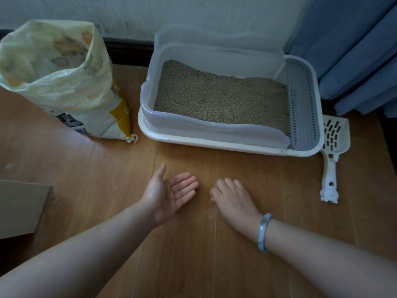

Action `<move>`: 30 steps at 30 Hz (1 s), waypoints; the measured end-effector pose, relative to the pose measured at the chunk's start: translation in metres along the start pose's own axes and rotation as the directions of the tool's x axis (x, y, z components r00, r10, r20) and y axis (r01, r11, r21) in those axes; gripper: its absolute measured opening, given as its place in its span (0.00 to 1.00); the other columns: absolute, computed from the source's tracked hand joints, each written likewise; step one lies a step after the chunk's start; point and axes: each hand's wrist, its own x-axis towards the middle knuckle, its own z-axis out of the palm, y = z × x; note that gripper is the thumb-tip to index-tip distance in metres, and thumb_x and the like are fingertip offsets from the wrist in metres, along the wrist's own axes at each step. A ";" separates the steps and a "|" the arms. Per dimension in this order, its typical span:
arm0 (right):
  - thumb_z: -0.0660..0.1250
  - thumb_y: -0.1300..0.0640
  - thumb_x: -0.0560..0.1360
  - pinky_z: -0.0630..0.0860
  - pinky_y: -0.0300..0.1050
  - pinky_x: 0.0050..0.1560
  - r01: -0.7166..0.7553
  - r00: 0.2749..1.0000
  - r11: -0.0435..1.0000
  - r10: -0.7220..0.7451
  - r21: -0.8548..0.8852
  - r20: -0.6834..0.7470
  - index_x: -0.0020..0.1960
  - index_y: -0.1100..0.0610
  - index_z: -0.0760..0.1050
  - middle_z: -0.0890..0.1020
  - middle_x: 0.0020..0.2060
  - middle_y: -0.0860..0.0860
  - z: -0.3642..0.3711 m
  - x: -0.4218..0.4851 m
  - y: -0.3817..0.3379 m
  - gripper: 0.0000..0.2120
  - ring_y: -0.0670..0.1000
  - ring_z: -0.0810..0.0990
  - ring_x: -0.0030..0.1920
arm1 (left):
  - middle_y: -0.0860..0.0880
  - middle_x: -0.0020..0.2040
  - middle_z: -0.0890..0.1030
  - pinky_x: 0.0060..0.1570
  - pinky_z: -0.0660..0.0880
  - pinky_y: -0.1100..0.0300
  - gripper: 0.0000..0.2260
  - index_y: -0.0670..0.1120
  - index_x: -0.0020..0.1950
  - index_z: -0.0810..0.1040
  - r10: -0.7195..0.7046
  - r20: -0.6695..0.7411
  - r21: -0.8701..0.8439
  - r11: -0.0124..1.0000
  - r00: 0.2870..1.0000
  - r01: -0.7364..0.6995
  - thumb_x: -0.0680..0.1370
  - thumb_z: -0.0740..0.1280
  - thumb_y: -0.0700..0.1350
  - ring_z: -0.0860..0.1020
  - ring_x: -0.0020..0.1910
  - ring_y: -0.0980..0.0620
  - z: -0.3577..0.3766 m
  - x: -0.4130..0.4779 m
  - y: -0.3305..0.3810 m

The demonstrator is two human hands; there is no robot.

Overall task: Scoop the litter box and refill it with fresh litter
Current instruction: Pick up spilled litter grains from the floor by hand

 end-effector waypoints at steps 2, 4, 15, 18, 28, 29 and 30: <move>0.68 0.54 0.70 0.61 0.46 0.40 -0.003 1.000 1.000 0.003 -0.002 0.007 0.40 0.52 0.75 0.75 0.37 0.49 0.001 0.001 0.001 0.03 0.52 0.74 0.38 | 0.40 0.55 0.82 0.53 0.77 0.52 0.31 0.38 0.61 0.75 -0.002 0.003 -0.002 1.000 1.000 0.002 0.80 0.51 0.63 0.82 0.53 0.45 0.000 -0.001 0.001; 0.61 0.52 0.74 0.60 0.45 0.41 -0.042 0.999 0.997 0.044 0.062 -0.023 0.41 0.51 0.74 0.75 0.38 0.48 -0.005 0.002 0.002 0.06 0.52 0.74 0.39 | 0.40 0.55 0.82 0.53 0.77 0.52 0.31 0.38 0.61 0.75 -0.003 0.012 0.002 1.000 1.000 0.003 0.80 0.50 0.63 0.82 0.53 0.45 0.001 -0.003 0.000; 0.60 0.49 0.74 0.61 0.46 0.43 -0.015 0.976 0.879 0.116 0.476 -0.183 0.43 0.50 0.77 0.74 0.39 0.46 -0.046 0.021 -0.032 0.09 0.49 0.72 0.42 | 0.43 0.44 0.83 0.37 0.80 0.59 0.32 0.37 0.61 0.76 -0.052 0.096 0.067 0.997 0.994 0.046 0.80 0.50 0.63 0.83 0.41 0.49 0.012 -0.015 -0.010; 0.64 0.49 0.71 0.63 0.45 0.44 -0.083 0.964 0.835 0.205 0.544 -0.168 0.42 0.50 0.79 0.74 0.38 0.45 -0.044 0.020 -0.020 0.07 0.47 0.72 0.42 | 0.41 0.49 0.84 0.44 0.81 0.58 0.32 0.37 0.60 0.76 -0.038 0.089 0.064 0.997 0.995 0.032 0.80 0.50 0.63 0.84 0.45 0.48 0.013 -0.014 -0.009; 0.73 0.57 0.70 0.73 0.48 0.42 -0.184 0.976 0.937 0.210 0.296 -0.058 0.46 0.52 0.82 0.76 0.38 0.47 -0.024 -0.019 0.055 0.05 0.49 0.74 0.41 | 0.40 0.54 0.83 0.53 0.77 0.53 0.31 0.38 0.62 0.75 -0.022 0.035 0.037 0.999 0.999 0.021 0.80 0.50 0.63 0.82 0.53 0.45 0.000 -0.007 -0.005; 0.74 0.56 0.70 0.71 0.46 0.42 -0.135 0.987 0.954 0.154 0.268 -0.051 0.46 0.51 0.82 0.76 0.38 0.46 -0.021 -0.022 0.055 0.06 0.49 0.73 0.41 | 0.40 0.54 0.83 0.53 0.77 0.53 0.31 0.38 0.62 0.75 -0.022 0.031 0.035 0.999 0.999 0.021 0.80 0.50 0.63 0.82 0.53 0.45 0.000 -0.006 -0.004; 0.73 0.54 0.70 0.69 0.44 0.42 -0.089 0.994 0.965 0.103 0.245 -0.043 0.47 0.51 0.82 0.76 0.38 0.46 -0.020 -0.023 0.053 0.06 0.49 0.73 0.41 | 0.40 0.54 0.83 0.52 0.78 0.53 0.31 0.38 0.62 0.75 -0.022 0.027 0.033 0.999 0.999 0.021 0.80 0.50 0.63 0.82 0.53 0.45 0.000 -0.005 -0.004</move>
